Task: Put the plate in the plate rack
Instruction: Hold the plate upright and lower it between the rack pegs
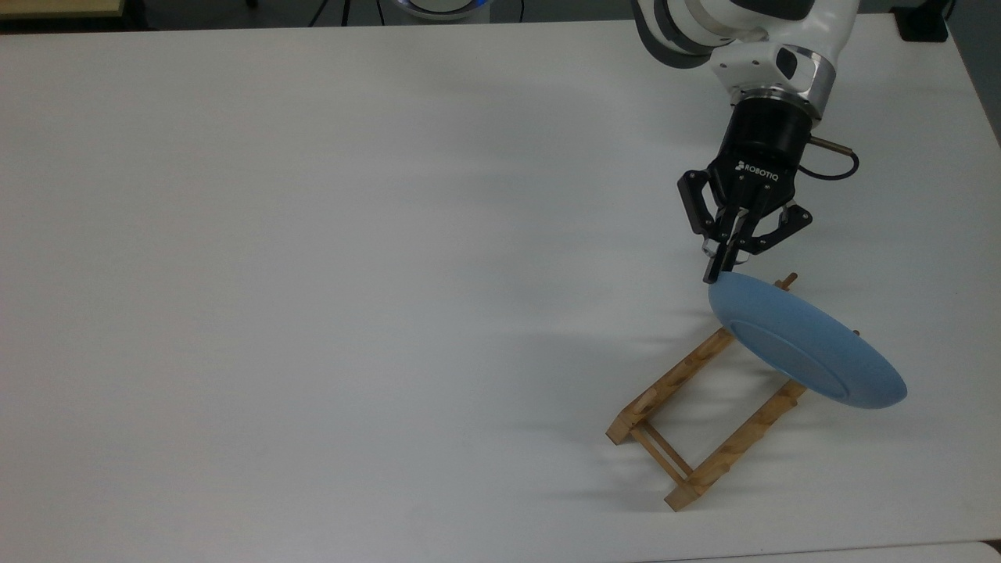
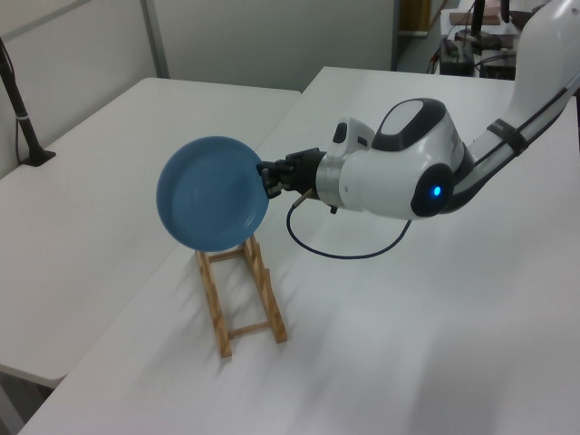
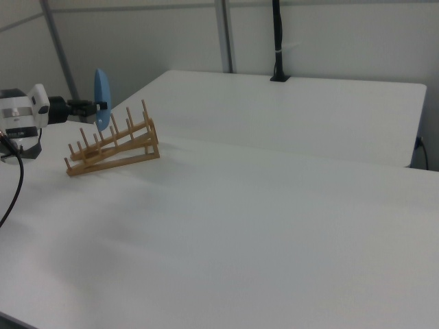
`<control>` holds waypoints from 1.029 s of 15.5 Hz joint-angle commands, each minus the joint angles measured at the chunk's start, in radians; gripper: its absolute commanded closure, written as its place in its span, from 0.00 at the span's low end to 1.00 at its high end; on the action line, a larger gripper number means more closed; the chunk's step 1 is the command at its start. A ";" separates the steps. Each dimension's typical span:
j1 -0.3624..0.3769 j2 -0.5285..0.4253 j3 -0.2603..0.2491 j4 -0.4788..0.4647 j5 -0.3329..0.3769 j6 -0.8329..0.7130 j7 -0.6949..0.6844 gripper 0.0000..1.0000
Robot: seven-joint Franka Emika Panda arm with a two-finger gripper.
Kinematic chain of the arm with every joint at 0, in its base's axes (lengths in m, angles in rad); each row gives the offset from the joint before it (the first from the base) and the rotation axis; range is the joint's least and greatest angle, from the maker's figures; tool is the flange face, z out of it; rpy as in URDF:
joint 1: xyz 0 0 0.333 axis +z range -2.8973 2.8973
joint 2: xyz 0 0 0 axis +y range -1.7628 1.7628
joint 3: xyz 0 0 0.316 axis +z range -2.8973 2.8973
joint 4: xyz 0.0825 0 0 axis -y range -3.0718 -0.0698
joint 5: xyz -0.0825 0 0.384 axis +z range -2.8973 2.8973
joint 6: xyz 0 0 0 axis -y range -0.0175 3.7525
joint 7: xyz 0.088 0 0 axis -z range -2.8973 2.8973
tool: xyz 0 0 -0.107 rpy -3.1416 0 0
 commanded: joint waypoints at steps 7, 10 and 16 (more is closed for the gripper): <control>0.043 0.053 -0.018 0.015 -0.054 -0.054 0.033 1.00; 0.044 0.051 -0.018 0.015 -0.055 -0.054 0.047 1.00; 0.056 0.053 -0.018 0.010 -0.060 -0.068 0.074 1.00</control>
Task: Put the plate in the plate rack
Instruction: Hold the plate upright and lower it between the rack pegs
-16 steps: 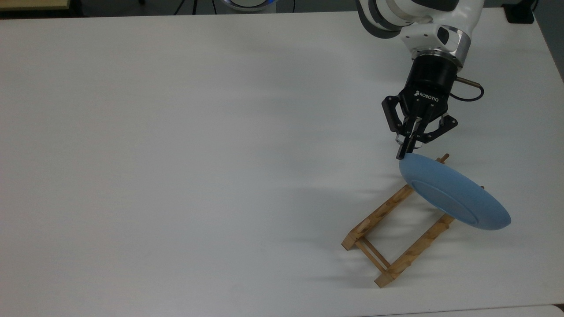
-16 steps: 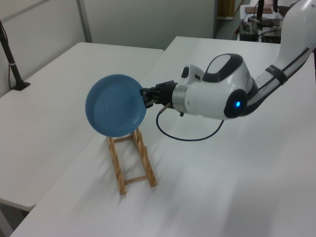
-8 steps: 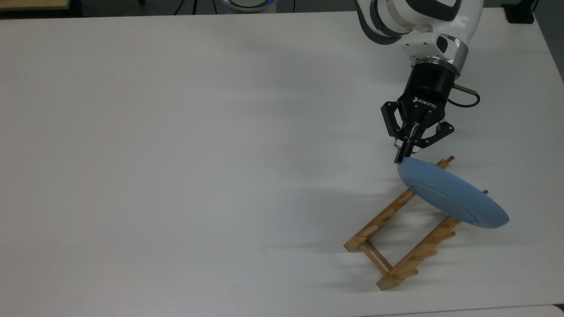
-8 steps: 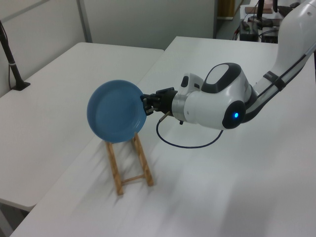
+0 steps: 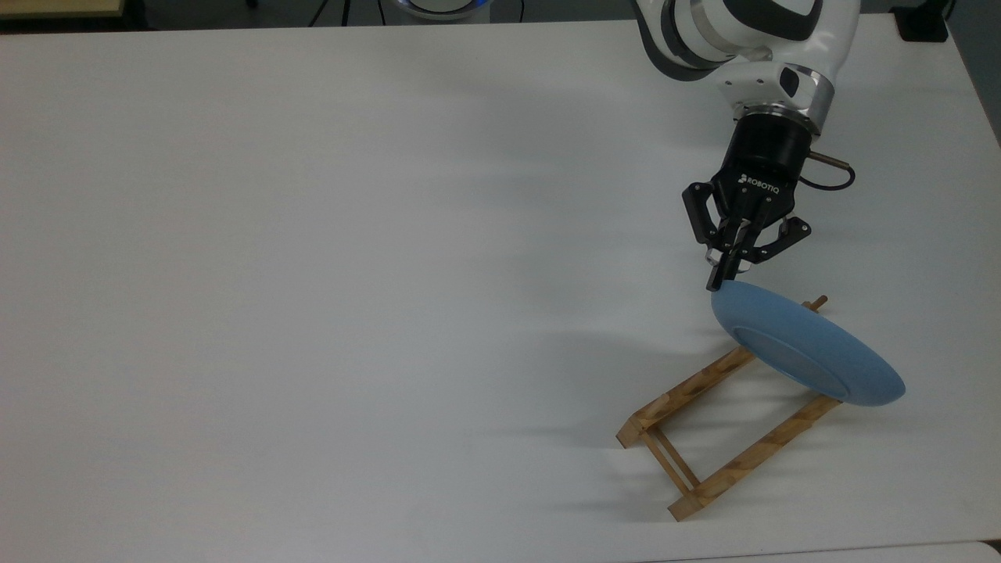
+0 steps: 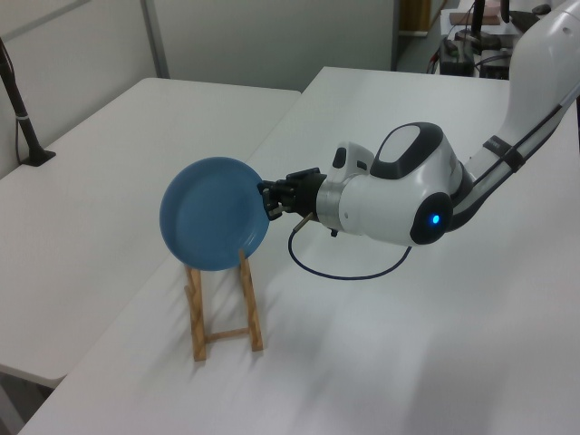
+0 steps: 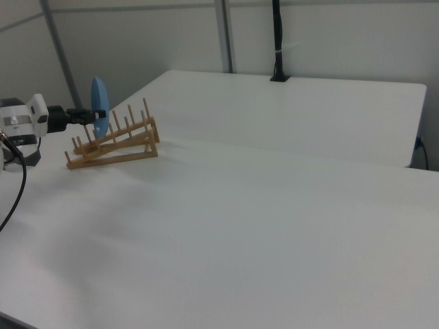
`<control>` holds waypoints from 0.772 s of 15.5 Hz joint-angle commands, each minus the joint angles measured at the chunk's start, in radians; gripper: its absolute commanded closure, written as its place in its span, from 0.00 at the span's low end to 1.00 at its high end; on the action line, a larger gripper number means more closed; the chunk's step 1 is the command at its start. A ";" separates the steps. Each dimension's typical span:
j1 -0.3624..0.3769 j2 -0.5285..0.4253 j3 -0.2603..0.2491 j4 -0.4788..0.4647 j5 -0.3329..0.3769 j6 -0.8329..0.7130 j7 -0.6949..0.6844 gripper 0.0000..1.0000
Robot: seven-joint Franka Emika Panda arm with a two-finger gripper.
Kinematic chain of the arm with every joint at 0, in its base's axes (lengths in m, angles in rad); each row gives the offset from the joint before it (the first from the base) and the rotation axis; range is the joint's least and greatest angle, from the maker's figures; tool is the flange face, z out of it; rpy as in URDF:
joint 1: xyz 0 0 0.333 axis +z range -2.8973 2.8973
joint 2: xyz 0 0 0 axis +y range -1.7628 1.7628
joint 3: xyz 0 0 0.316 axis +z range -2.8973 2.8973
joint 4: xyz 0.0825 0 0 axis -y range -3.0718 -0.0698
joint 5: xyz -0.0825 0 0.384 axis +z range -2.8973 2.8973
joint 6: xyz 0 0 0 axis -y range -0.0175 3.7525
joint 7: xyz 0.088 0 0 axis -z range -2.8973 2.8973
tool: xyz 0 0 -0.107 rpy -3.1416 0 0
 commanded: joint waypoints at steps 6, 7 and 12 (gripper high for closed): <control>0.037 0.016 -0.015 0.010 0.007 -0.031 0.235 1.00; 0.037 0.019 -0.015 0.011 0.018 -0.034 0.250 1.00; 0.056 0.019 -0.015 0.013 0.027 -0.048 0.312 1.00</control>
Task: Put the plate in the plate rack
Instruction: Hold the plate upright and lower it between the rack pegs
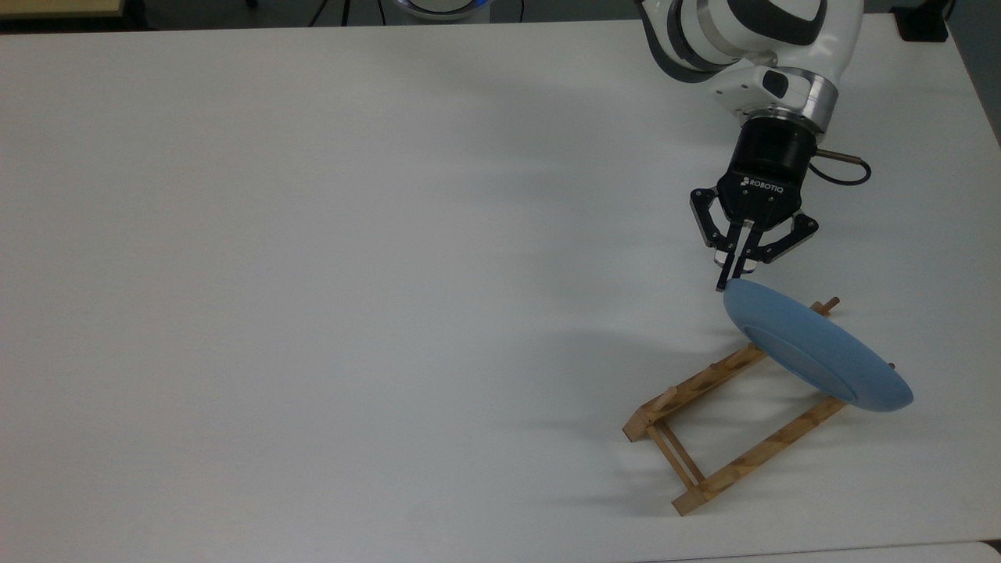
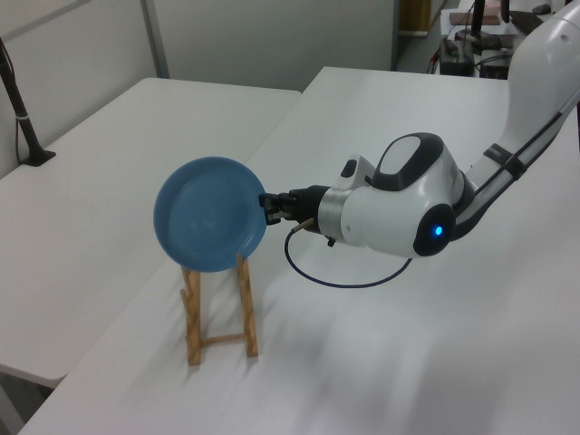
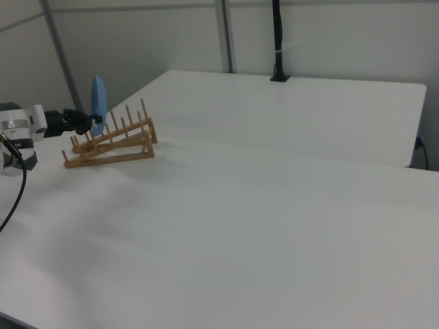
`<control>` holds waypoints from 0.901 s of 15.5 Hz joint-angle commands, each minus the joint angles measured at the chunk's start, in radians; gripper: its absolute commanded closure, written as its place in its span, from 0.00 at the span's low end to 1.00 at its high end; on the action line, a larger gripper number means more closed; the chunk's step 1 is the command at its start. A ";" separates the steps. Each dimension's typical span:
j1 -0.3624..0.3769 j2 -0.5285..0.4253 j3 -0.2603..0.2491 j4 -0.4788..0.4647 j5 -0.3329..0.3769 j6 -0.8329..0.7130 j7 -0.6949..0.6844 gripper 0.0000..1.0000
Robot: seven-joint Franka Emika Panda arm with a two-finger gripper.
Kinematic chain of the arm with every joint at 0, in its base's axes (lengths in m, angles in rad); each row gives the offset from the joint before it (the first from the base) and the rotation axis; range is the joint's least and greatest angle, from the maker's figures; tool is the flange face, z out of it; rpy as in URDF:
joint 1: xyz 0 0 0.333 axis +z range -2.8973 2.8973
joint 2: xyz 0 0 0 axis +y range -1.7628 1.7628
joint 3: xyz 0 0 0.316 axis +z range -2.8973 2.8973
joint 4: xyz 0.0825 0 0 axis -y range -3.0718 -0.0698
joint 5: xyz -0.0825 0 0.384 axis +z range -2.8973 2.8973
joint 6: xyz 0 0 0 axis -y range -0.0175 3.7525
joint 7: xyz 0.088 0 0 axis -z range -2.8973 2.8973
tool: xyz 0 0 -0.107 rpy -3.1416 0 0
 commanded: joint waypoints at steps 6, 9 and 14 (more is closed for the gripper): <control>0.044 0.002 -0.015 0.013 0.015 -0.044 0.029 1.00; 0.048 0.002 -0.017 0.008 0.012 -0.043 0.019 1.00; 0.039 0.003 -0.017 0.007 -0.044 -0.027 0.005 1.00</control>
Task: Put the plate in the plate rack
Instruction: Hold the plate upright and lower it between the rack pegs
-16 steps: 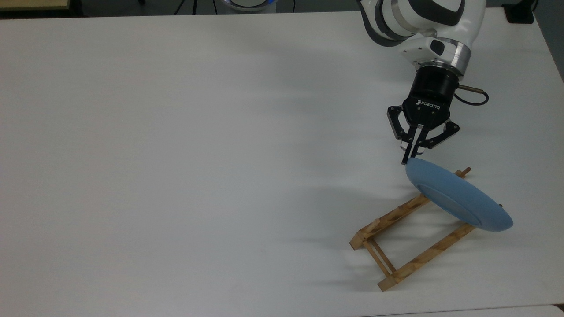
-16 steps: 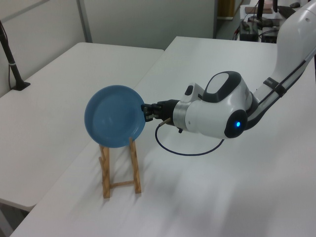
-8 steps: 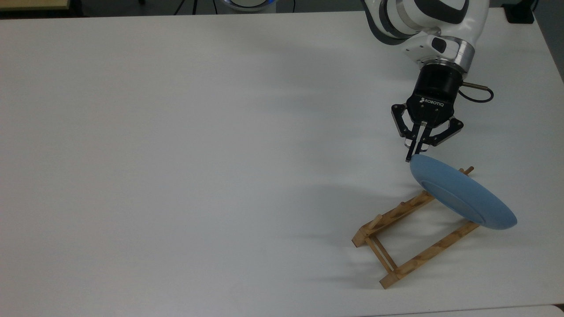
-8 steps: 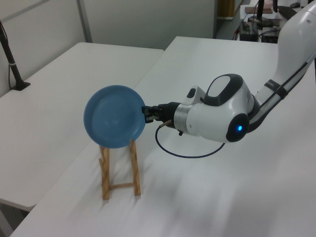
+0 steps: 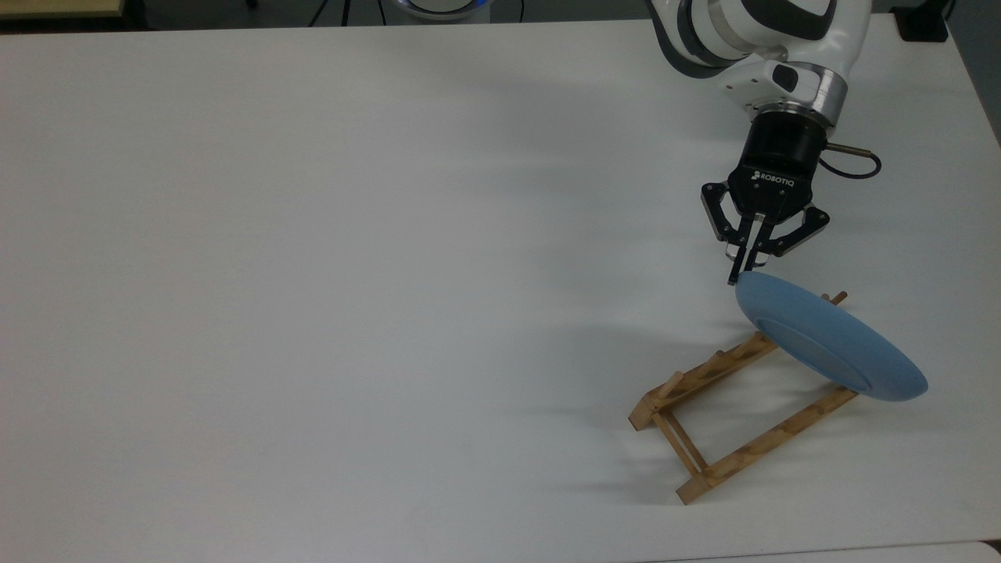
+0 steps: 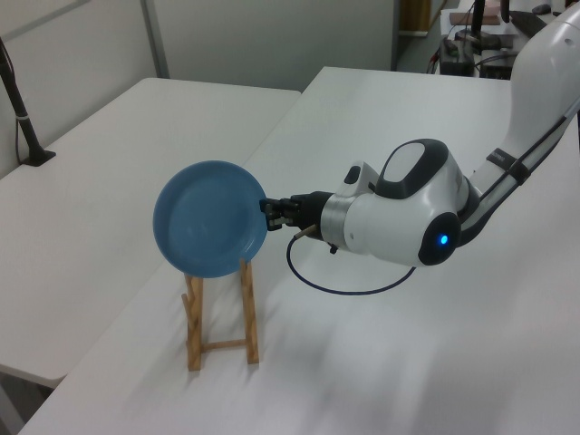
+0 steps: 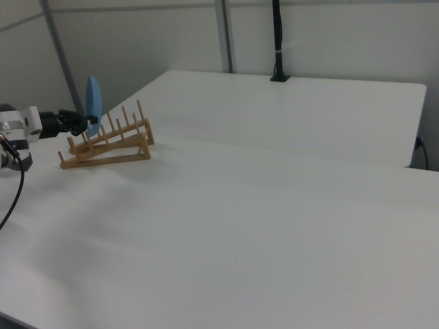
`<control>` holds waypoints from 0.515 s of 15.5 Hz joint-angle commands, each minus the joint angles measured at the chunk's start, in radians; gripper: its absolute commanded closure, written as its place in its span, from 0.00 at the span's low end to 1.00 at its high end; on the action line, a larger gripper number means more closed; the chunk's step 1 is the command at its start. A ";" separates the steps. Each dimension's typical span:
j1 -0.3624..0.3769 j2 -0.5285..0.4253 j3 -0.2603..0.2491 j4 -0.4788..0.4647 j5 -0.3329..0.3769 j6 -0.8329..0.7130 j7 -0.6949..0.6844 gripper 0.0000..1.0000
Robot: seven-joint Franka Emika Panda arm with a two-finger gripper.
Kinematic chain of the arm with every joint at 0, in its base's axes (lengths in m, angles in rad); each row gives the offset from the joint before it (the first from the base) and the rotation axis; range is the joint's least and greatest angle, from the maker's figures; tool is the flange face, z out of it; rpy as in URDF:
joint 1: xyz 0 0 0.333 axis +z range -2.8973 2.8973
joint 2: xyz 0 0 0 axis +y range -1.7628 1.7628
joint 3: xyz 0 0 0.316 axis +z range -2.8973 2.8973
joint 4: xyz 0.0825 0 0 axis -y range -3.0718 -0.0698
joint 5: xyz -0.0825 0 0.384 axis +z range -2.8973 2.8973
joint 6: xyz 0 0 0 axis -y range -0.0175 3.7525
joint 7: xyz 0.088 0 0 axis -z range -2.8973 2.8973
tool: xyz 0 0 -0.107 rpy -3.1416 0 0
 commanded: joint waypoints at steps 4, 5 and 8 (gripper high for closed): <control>0.012 -0.004 -0.015 0.010 -0.046 -0.006 -0.011 1.00; 0.012 -0.006 -0.015 0.010 -0.043 -0.006 -0.014 1.00; 0.015 -0.006 -0.017 0.010 -0.040 -0.007 -0.032 1.00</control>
